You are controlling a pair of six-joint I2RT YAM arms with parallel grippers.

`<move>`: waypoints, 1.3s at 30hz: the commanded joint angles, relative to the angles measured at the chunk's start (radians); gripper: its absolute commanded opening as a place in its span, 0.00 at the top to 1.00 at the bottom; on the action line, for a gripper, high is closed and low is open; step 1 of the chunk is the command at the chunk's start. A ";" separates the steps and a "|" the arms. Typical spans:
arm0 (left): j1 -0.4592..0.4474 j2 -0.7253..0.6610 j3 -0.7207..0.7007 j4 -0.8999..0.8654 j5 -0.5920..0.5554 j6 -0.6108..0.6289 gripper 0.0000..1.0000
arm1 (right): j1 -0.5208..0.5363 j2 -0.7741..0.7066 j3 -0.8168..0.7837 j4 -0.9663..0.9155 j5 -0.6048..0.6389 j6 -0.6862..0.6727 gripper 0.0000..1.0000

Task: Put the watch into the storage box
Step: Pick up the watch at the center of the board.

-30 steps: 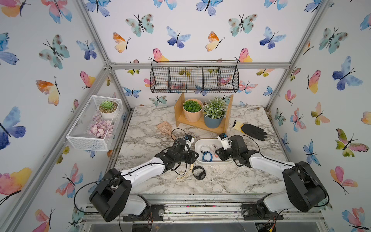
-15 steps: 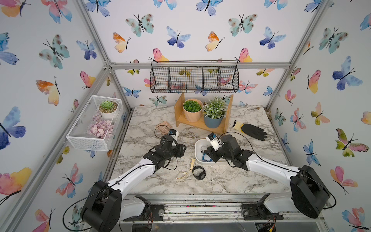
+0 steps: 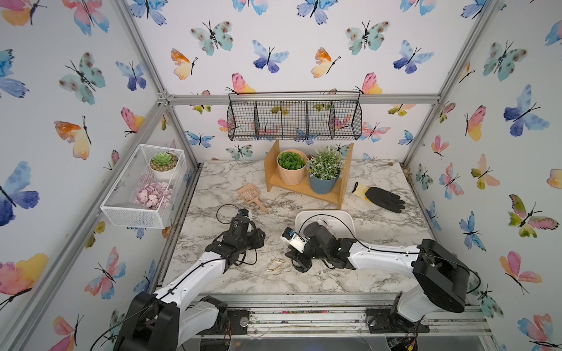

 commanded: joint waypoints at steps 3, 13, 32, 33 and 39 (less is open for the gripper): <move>0.044 -0.030 -0.019 -0.002 -0.026 -0.035 0.54 | 0.070 0.082 0.054 0.048 0.029 -0.078 0.65; 0.098 -0.061 -0.042 0.012 -0.006 -0.042 0.53 | 0.143 0.214 0.164 0.019 0.099 -0.155 0.65; 0.130 -0.079 -0.056 0.019 0.018 -0.022 0.53 | 0.187 0.291 0.195 -0.069 0.100 -0.248 0.64; 0.130 -0.077 -0.054 0.019 0.019 -0.022 0.53 | 0.187 0.296 0.195 -0.069 0.101 -0.248 0.64; 0.130 -0.072 -0.049 0.021 0.025 -0.020 0.52 | 0.188 0.320 0.207 -0.071 0.109 -0.245 0.65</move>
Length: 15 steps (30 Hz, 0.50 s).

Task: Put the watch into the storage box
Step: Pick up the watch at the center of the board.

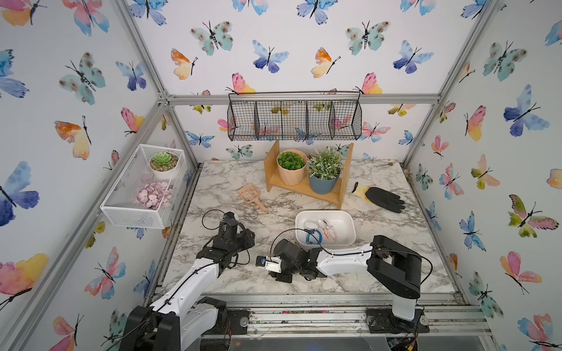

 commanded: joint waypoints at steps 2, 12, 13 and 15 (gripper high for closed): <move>0.007 -0.001 0.004 0.011 0.029 0.017 0.52 | 0.007 0.028 0.011 -0.030 0.027 -0.004 0.65; 0.007 -0.012 0.000 0.003 0.027 0.020 0.52 | 0.007 0.047 0.010 -0.016 0.028 0.012 0.90; 0.007 -0.013 0.000 0.001 0.027 0.022 0.52 | 0.007 0.041 0.006 -0.011 0.025 0.013 0.92; 0.007 -0.015 0.003 0.000 0.031 0.024 0.52 | 0.007 0.032 0.002 -0.003 0.018 0.013 0.96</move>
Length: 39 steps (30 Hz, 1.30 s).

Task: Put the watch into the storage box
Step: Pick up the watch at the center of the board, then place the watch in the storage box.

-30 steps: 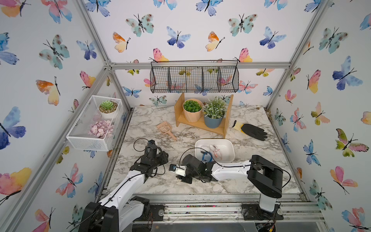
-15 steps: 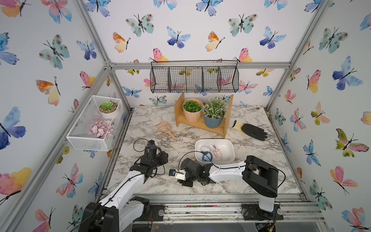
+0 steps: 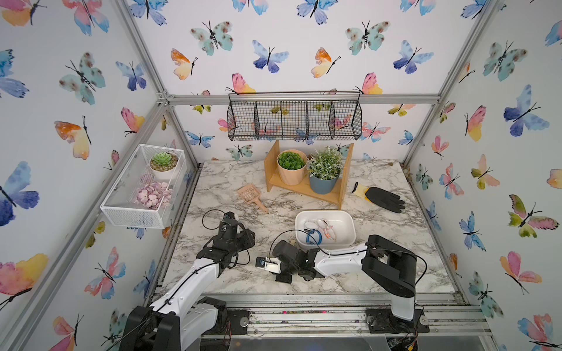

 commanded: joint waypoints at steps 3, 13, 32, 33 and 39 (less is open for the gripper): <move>0.007 -0.025 0.004 0.010 0.056 0.034 0.52 | 0.007 -0.023 -0.017 0.003 -0.008 0.013 0.98; 0.006 -0.084 0.030 0.060 0.255 0.089 0.52 | 0.005 -0.222 -0.079 0.093 0.016 0.030 0.98; -0.185 0.048 0.136 0.175 0.385 0.060 0.43 | -0.282 -0.421 -0.145 -0.029 0.071 0.104 0.98; -0.194 0.058 0.140 0.186 0.385 0.056 0.42 | -0.301 -0.419 -0.147 -0.035 0.075 0.108 0.98; -0.289 0.154 0.187 0.231 0.326 0.046 0.36 | -0.447 -0.412 -0.149 -0.060 0.096 0.227 0.98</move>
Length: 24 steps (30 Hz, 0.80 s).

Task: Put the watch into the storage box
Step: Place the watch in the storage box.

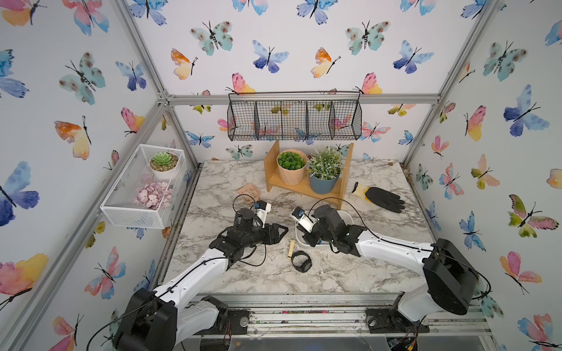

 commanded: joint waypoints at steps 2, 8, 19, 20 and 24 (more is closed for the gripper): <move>-0.077 0.078 0.052 0.070 -0.052 -0.007 0.35 | -0.097 -0.009 -0.013 -0.041 0.041 0.109 0.98; -0.138 0.206 0.105 0.166 -0.038 -0.036 0.34 | -0.204 0.021 -0.004 -0.081 0.037 0.168 0.98; -0.212 0.375 0.234 0.199 -0.024 -0.032 0.33 | -0.315 0.081 -0.010 -0.097 0.043 0.226 0.98; -0.214 0.381 0.236 0.200 -0.023 -0.032 0.33 | -0.318 0.087 -0.010 -0.098 0.043 0.227 0.98; -0.215 0.390 0.233 0.203 -0.024 -0.035 0.33 | -0.327 0.111 -0.010 -0.100 0.054 0.232 0.98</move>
